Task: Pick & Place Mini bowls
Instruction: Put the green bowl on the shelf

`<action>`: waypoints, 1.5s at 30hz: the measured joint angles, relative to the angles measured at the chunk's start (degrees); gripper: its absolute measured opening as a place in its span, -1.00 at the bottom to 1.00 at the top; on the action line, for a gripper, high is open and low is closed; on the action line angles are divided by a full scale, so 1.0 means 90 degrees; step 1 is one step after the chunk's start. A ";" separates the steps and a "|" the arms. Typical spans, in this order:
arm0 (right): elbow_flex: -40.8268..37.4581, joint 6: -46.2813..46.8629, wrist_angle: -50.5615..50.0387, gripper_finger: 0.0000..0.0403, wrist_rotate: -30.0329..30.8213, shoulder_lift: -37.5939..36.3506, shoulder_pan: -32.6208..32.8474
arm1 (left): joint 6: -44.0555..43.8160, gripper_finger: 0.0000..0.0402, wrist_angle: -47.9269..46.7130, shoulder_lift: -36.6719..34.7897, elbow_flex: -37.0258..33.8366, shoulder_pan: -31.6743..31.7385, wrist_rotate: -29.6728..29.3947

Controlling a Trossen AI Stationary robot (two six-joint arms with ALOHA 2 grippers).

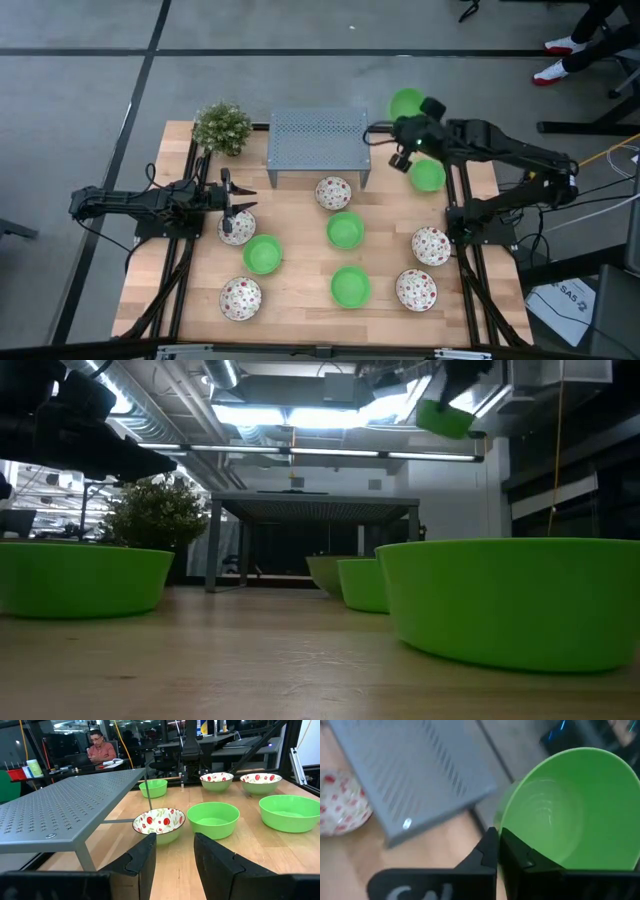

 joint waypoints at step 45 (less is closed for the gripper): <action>0.1694 -0.2372 0.0536 -0.95 -0.2914 0.3436 -0.1399 | 0.0000 -0.37 0.0000 -0.0002 0.0002 0.0002 0.0000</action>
